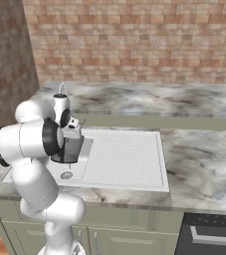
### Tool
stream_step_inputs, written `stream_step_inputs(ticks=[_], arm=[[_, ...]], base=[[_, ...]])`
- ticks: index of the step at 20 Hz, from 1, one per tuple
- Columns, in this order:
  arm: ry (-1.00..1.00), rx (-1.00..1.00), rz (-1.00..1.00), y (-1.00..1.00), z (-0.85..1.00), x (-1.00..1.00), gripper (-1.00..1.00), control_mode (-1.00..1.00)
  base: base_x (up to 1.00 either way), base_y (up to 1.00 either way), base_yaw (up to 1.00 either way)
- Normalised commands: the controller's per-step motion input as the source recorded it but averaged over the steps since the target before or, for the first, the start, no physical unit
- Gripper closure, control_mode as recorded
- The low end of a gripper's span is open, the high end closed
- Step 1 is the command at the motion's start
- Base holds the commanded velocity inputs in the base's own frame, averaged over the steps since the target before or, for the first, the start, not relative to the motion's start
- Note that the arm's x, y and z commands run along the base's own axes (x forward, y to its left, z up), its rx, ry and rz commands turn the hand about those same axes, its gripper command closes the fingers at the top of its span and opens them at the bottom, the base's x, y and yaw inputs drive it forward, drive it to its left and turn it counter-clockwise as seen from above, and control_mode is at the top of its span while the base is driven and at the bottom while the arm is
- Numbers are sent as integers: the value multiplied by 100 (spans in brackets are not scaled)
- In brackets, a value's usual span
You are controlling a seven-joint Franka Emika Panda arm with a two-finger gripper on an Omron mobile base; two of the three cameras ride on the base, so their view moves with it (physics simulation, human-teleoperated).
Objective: Turn on the sink faucet and place the jug under the water for a few seconds to fill it up.
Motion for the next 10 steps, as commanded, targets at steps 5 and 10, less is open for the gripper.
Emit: stream_step_inputs(ticks=[5, 10], arm=[[-10, 0, -7, 0, 0, 15, 100, -100], [-15, 0, -6, 0, 0, 9, 100, -100]], base=[[0, 0, 0], [0, 0, 0]])
